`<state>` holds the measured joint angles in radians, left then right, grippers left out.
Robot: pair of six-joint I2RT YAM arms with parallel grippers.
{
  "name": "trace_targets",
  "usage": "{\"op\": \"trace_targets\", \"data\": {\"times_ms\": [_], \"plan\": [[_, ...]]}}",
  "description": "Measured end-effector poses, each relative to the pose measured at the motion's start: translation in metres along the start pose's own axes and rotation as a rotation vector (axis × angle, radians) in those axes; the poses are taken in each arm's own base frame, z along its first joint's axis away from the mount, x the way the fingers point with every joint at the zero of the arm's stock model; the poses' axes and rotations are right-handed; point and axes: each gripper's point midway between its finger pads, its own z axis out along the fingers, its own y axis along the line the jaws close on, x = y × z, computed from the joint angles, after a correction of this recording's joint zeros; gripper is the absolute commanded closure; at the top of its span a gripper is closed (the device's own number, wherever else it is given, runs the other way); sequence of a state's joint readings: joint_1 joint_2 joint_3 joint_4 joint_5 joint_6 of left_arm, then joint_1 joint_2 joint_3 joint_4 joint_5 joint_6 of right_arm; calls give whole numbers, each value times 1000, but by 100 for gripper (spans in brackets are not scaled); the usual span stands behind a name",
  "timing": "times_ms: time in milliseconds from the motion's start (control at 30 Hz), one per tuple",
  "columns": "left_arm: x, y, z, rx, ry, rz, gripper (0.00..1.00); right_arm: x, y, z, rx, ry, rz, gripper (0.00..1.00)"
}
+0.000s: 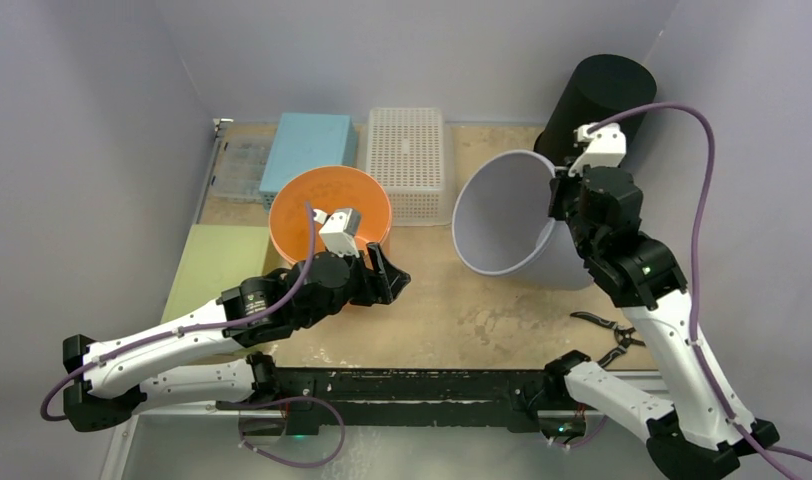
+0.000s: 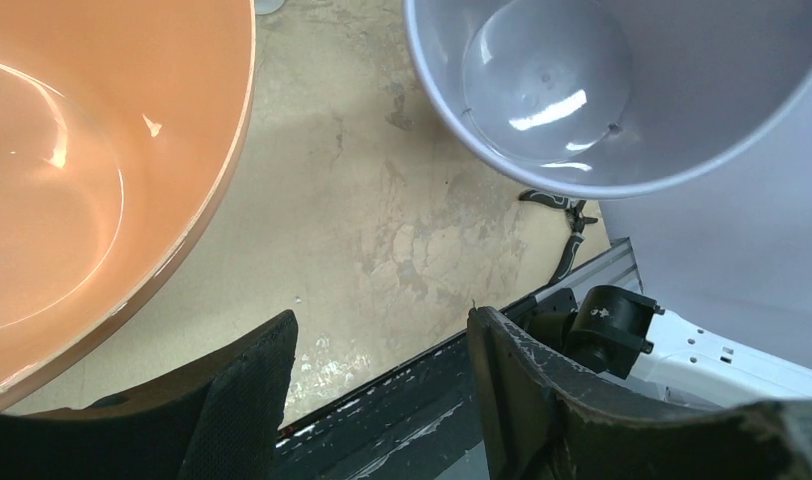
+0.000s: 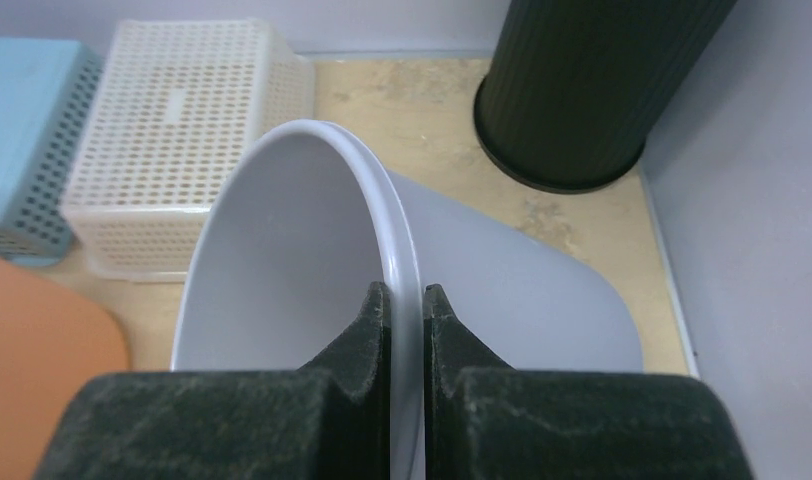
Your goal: Turn the large container upside down
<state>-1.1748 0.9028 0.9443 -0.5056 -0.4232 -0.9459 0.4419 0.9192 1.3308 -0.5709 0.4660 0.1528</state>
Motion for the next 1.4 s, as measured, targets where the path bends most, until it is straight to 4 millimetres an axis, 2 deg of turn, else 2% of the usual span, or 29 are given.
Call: {"op": "trace_targets", "data": {"times_ms": [133, 367, 600, 700, 833, 933, 1267, 1400], "plan": [[0, 1, 0, -3, 1, 2, 38, 17, 2, 8, 45, 30, -87, 100], [1, 3, 0, -12, 4, 5, 38, 41, 29, 16, 109, 47, -263, 100], [0, 5, -3, -16, 0, 4, 38, 64, 40, 15, 164, 61, -349, 100], [-2, 7, -6, -19, -8, 1, 38, 80, 56, 16, 157, 85, -387, 100], [-4, 7, -7, -18, -16, -2, 38, 113, 81, 14, 120, 130, -456, 100], [-5, 7, -8, -19, -19, -3, 38, 130, 93, 11, 120, 150, -500, 100], [-14, 14, -19, -30, -54, -25, 38, 143, 101, -1, 266, 99, -568, 100], [-19, 25, -26, -70, -73, -19, 38, 144, 103, -8, 296, 61, -633, 100]]}}
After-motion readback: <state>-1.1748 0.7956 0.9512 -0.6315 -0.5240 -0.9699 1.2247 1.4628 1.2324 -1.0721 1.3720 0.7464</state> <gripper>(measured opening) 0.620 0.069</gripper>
